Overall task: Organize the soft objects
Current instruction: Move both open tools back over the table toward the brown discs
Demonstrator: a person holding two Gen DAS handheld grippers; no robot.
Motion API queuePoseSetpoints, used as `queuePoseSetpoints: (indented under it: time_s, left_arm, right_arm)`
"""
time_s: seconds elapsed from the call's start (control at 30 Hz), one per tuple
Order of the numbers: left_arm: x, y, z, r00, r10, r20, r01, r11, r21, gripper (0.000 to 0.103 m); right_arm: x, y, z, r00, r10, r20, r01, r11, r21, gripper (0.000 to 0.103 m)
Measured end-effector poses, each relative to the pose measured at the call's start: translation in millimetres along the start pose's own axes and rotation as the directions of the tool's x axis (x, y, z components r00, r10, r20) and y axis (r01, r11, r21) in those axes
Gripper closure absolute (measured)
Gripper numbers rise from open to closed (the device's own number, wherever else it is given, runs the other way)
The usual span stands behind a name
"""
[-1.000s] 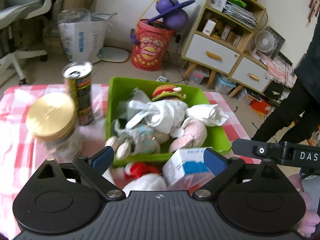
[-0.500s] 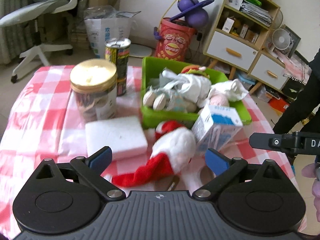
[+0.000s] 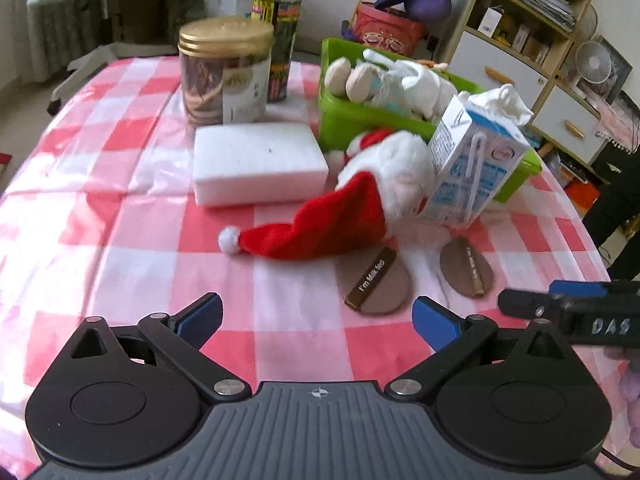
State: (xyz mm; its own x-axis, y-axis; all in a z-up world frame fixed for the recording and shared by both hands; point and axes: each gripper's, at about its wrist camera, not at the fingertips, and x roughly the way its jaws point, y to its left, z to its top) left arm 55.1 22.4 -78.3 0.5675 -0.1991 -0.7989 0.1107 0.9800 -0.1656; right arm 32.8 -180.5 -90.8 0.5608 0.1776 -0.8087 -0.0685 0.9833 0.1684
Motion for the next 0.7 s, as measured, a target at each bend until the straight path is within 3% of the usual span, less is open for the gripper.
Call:
queuePoseSetpoints:
  time_s: [0.13,0.23,0.4,0.7]
  left_arm:
    - [9,-7,-9,1.0,-0.01,0.003,0.01,0.999,0.051,0.007]
    - [17,-10,-13,1.0,-0.012,0.006,0.011,0.995,0.095,0.007]
    - [22,-15,-21,0.999,0.017,0.038,-0.023,0.985,0.17,0.005]
    - [24,-14,-26,0.996,-0.011,0.088,-0.009,0.976,0.215,0.005]
  right_arm:
    - [16,-4,-9,1.0,-0.025,-0.019,0.024,0.999,-0.032,0.038]
    - [18,-1,-15,1.0,-0.028,0.013,0.029,0.995,-0.091,0.034]
    - [23,5,-25,0.997,-0.047,0.062,0.058,0.981,-0.184,0.019]
    - [23,0,-29,0.991,-0.005,0.13,0.032,0.977,-0.211,0.019]
